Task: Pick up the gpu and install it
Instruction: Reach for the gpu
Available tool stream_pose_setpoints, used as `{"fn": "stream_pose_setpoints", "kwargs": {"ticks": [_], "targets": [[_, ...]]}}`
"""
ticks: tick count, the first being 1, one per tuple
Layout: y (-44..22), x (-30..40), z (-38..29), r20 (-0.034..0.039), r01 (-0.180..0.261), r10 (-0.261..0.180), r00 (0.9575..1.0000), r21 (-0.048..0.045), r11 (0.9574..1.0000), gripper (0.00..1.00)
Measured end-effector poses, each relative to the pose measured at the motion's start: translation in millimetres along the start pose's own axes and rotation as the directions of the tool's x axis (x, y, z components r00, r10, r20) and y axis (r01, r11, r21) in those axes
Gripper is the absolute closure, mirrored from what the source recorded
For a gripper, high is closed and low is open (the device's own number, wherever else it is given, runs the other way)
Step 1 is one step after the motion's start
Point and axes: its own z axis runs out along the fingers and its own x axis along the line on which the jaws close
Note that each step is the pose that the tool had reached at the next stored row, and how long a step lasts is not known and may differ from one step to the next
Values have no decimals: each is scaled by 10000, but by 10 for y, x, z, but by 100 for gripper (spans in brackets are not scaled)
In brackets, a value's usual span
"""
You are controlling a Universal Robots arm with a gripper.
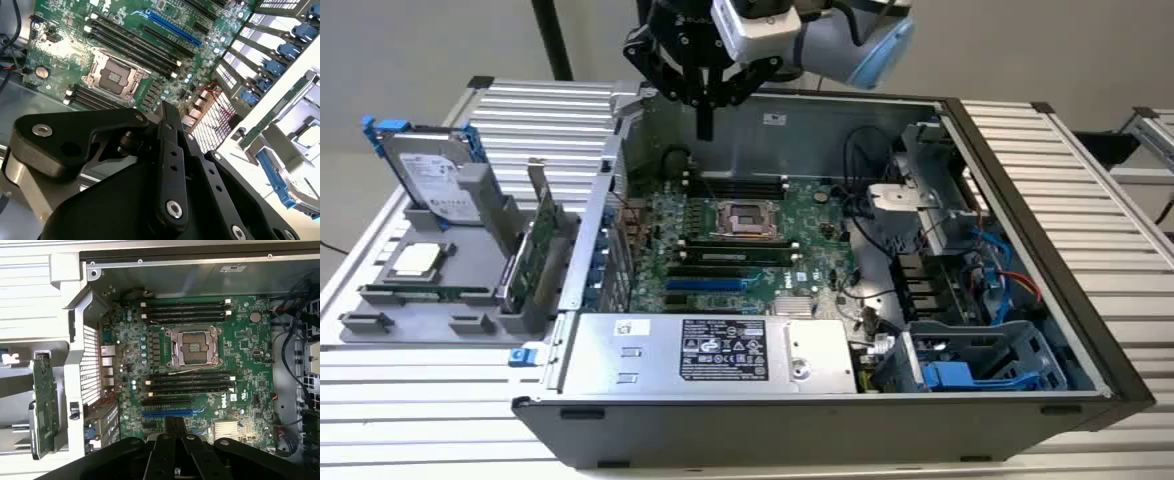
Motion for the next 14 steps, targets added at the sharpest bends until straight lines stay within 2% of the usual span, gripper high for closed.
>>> {"fn": "stream_pose_setpoints", "kwargs": {"ticks": [14], "targets": [[0,4,0,-4,-1,1,10000,0,10000,100]]}}
